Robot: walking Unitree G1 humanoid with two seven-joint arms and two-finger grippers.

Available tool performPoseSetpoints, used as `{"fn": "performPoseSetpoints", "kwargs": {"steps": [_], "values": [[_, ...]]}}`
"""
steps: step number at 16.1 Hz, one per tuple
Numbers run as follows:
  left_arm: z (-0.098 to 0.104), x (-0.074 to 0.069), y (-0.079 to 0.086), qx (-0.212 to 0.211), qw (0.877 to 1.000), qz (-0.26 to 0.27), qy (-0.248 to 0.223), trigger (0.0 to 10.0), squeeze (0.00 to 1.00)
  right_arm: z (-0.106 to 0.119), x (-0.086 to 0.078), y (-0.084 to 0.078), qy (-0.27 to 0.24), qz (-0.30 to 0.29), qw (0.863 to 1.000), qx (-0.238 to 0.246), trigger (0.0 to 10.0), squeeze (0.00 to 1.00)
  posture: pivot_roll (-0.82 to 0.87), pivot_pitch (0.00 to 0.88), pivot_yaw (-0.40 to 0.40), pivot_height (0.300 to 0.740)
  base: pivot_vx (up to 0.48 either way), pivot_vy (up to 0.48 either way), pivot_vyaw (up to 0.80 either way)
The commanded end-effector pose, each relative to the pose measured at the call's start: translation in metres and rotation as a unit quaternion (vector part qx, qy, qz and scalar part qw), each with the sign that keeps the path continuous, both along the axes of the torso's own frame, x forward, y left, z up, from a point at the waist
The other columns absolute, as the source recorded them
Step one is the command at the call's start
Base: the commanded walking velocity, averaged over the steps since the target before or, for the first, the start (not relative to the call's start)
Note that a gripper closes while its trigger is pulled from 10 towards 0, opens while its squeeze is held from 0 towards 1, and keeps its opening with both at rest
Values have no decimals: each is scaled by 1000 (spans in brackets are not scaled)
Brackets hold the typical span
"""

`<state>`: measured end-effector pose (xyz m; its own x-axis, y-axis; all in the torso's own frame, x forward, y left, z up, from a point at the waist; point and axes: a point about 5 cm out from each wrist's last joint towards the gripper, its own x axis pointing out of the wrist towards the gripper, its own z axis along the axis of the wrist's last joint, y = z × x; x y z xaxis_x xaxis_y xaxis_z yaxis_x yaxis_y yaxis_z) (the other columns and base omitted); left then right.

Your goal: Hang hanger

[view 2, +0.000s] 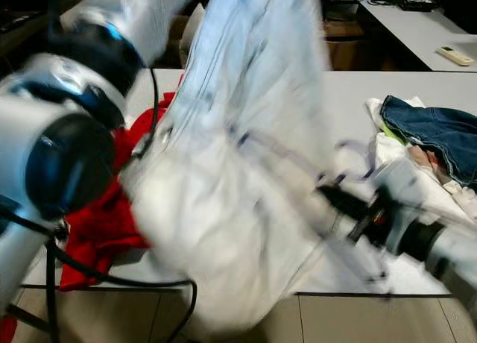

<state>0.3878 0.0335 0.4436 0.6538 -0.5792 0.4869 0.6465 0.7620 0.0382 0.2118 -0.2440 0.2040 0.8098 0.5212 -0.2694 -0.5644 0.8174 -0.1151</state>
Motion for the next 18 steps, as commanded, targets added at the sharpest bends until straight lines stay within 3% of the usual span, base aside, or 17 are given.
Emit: {"fn": "performPoseSetpoints", "kwargs": {"steps": [1, 3, 5, 9, 11, 12, 14, 16, 18], "values": [[45, -17, 17, -49, 997, 4, -64, 10000, 0, 1, 9, -22, -4, -79, 996, -38, 10000, 0, -143, 0, 58, 740, 0, 0, 0], [48, -15, 28, -39, 996, 37, -68, 10000, 0, 20, 32, -40, -75, -171, 982, -34, 10000, 0, -139, 0, 55, 740, 0, 0, 0], [41, -8, 41, -27, 996, 72, -40, 10000, 0, 41, 55, -38, -144, -190, 971, 11, 10000, 0, -139, 0, 55, 740, 0, 0, 0], [-7, 16, 63, 34, 989, 129, 56, 10000, 0, 67, 89, -6, -195, -107, 972, 81, 10000, 0, -115, 0, 44, 740, 0, 0, 0], [-25, 18, 61, 62, 989, 97, 94, 10000, 0, 79, 96, 3, -207, -64, 968, 126, 10000, 0, -115, 0, 44, 740, 0, 0, 0], [-31, 13, 56, 90, 989, 71, 97, 10000, 0, 85, 98, 7, -205, -36, 968, 142, 10000, 0, -109, 0, 36, 740, 0, 0, 0], [-36, 4, 47, 105, 989, 30, 104, 10000, 0, 89, 100, 11, -201, -6, 968, 151, 10000, 0, -103, 0, 31, 740, 0, 0, 0], [-37, -7, 34, 89, 989, 0, 121, 10000, 0, 80, 106, 12, -173, 1, 975, 142, 10000, 0, -97, 0, 29, 740, 0, 0, 0], [-40, -14, 20, 77, 988, -7, 136, 10000, 0, 57, 114, 11, -125, -38, 985, 117, 10000, 0, -96, 0, 36, 740, 0, 0, 0]]}}
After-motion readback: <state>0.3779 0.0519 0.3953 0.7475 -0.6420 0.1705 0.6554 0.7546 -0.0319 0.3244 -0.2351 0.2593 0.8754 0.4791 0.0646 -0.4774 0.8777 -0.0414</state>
